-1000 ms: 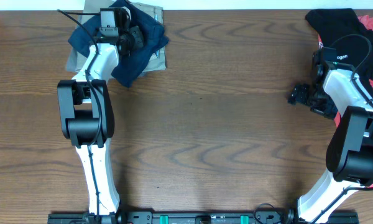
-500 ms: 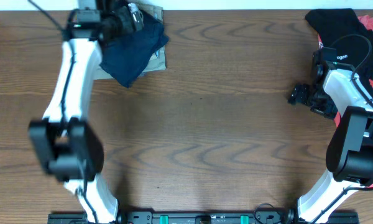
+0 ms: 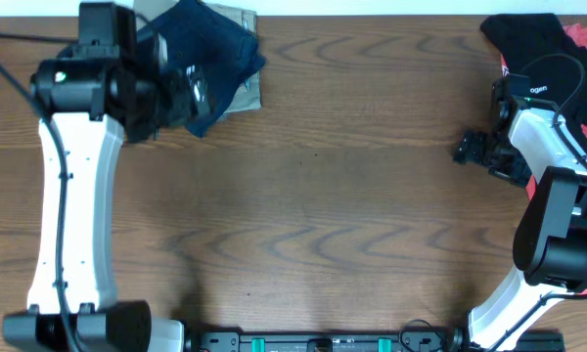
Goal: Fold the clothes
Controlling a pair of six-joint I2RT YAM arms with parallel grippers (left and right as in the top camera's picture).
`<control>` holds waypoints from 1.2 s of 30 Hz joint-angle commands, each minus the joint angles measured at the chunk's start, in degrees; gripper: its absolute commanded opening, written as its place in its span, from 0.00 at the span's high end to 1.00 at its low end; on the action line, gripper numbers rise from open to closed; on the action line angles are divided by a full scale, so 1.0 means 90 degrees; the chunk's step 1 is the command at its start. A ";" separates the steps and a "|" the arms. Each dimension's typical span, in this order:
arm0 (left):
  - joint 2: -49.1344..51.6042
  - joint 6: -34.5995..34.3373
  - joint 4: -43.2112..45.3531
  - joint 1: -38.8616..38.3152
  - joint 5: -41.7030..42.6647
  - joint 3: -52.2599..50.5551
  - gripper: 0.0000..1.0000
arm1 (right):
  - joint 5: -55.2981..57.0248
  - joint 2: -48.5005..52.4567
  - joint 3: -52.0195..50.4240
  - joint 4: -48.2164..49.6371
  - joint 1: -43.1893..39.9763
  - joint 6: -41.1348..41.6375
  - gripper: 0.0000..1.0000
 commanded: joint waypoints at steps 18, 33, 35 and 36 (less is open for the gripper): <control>-0.4624 0.0362 -0.0260 -0.0039 -0.0017 -0.3725 0.02 | 0.0104 -0.0185 0.0075 -0.0007 -0.0041 -0.0070 0.01; -0.5107 0.0282 -0.0410 -0.0036 -0.0046 -0.4012 0.02 | 0.0104 -0.0185 0.0075 -0.0007 -0.0041 -0.0070 0.01; -0.5107 0.0323 -0.0398 -0.0039 -0.0044 -0.4014 0.02 | 0.0104 -0.0185 0.0075 -0.0007 -0.0041 -0.0070 0.01; -0.5107 0.0321 -0.0396 -0.0039 -0.0041 -0.4022 0.02 | 0.0104 -0.0185 0.0075 -0.0007 -0.0041 -0.0070 0.01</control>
